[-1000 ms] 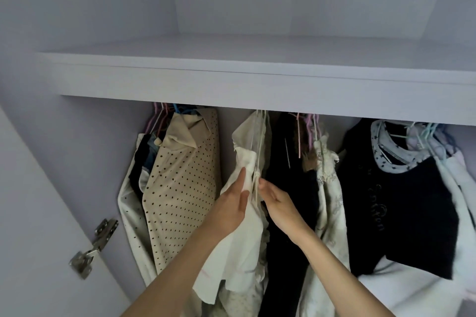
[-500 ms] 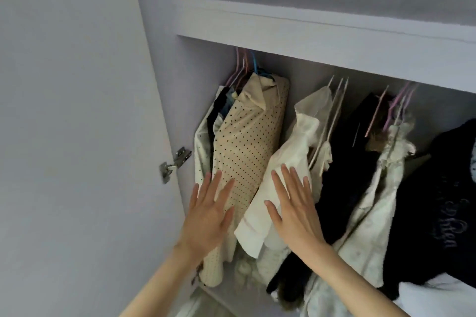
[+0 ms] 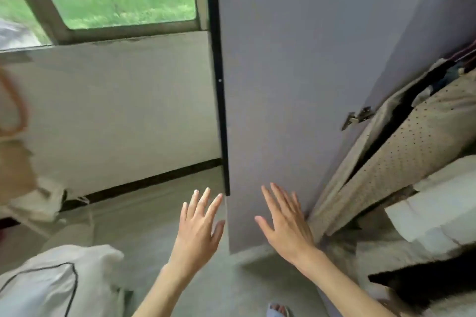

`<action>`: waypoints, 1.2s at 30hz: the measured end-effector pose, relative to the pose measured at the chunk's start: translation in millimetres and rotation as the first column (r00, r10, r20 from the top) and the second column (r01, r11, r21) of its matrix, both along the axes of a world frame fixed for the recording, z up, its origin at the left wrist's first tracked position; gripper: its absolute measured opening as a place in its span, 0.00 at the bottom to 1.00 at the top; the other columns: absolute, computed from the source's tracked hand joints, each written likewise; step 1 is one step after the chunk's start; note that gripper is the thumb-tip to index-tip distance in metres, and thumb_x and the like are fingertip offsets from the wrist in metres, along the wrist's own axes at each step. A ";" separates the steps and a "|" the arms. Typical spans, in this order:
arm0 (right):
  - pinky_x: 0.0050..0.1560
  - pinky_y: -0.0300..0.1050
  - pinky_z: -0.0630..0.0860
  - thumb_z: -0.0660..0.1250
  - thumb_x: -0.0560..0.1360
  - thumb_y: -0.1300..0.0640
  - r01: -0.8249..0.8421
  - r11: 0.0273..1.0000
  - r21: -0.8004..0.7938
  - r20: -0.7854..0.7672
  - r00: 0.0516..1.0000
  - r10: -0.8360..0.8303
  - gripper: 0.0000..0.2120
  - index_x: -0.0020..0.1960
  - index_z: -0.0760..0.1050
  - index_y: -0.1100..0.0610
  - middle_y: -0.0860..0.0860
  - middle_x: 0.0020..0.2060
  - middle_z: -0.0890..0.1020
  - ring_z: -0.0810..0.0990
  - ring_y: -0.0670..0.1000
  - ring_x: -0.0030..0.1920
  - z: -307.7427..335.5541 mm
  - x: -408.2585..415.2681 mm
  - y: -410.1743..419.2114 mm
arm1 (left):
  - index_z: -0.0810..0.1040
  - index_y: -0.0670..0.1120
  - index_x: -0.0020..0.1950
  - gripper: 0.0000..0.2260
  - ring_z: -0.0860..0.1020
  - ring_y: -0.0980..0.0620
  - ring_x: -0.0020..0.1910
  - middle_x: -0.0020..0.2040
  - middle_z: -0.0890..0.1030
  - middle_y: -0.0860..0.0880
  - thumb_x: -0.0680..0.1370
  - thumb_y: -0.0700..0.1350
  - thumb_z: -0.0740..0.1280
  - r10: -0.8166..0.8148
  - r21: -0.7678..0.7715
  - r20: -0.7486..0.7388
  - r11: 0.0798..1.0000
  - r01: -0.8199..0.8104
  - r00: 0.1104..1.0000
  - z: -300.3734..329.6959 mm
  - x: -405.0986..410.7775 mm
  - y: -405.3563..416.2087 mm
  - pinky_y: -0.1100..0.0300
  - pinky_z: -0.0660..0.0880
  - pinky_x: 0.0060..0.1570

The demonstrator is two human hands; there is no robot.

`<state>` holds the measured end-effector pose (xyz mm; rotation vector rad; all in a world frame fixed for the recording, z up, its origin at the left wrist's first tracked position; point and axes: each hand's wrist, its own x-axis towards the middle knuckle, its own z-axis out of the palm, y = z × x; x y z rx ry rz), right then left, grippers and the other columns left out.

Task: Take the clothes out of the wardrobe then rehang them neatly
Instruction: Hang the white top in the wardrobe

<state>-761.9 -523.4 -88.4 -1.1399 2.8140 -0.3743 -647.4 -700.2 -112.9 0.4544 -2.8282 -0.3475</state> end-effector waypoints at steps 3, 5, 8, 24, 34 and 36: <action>0.68 0.41 0.31 0.41 0.71 0.36 -0.182 0.974 -0.134 0.066 0.979 0.192 0.37 0.76 0.45 0.51 0.51 0.76 0.49 0.45 0.49 0.76 -7.4 42.3 -62.6 | 0.66 0.51 0.68 0.21 0.62 0.43 0.67 0.66 0.74 0.43 0.77 0.55 0.53 0.184 0.033 -0.009 0.982 -0.184 0.983 -7.1 72.8 -39.7 0.41 0.70 0.58; 0.69 0.41 0.31 0.39 0.70 0.34 -0.275 0.946 -0.169 0.110 0.949 0.295 0.38 0.76 0.46 0.51 0.50 0.76 0.50 0.44 0.48 0.76 -10.0 70.9 -105.1 | 0.66 0.52 0.67 0.21 0.64 0.42 0.67 0.65 0.74 0.43 0.80 0.59 0.47 0.336 0.059 0.008 0.940 -0.336 0.942 -11.4 123.2 -61.1 0.45 0.68 0.61; 0.69 0.41 0.32 0.36 0.67 0.34 -0.450 0.874 -0.183 0.138 0.868 0.476 0.41 0.76 0.48 0.52 0.50 0.75 0.53 0.47 0.48 0.76 -18.1 111.6 -163.2 | 0.66 0.52 0.66 0.20 0.72 0.37 0.64 0.63 0.76 0.42 0.80 0.58 0.47 0.564 0.087 0.040 0.821 -0.565 0.825 -14.3 192.9 -78.7 0.45 0.70 0.59; 0.64 0.53 0.64 0.38 0.76 0.33 -0.981 0.167 -0.094 0.237 0.141 0.961 0.39 0.67 0.70 0.59 0.55 0.62 0.76 0.74 0.56 0.64 -47.5 280.6 -333.2 | 0.76 0.47 0.62 0.20 0.69 0.39 0.65 0.62 0.76 0.41 0.78 0.54 0.52 0.985 0.143 0.170 -0.024 -0.989 0.000 -29.3 359.3 -53.9 0.40 0.73 0.53; 0.73 0.51 0.45 0.41 0.76 0.34 -0.976 -0.216 0.000 0.224 -0.211 0.951 0.36 0.76 0.51 0.54 0.52 0.74 0.58 0.54 0.52 0.75 -67.7 426.7 -369.6 | 0.63 0.48 0.73 0.37 0.48 0.47 0.76 0.76 0.55 0.46 0.70 0.63 0.39 0.871 0.278 0.224 -0.487 -0.828 -0.438 -46.9 461.7 13.9 0.52 0.49 0.72; 0.73 0.48 0.44 0.49 0.78 0.40 -0.967 -0.254 0.018 0.235 -0.243 0.941 0.31 0.76 0.49 0.53 0.51 0.75 0.56 0.51 0.50 0.75 -76.0 458.7 -380.1 | 0.57 0.50 0.75 0.32 0.45 0.48 0.76 0.77 0.51 0.48 0.74 0.62 0.41 0.854 0.284 0.278 -0.510 -0.812 -0.440 -53.7 486.9 13.3 0.54 0.45 0.72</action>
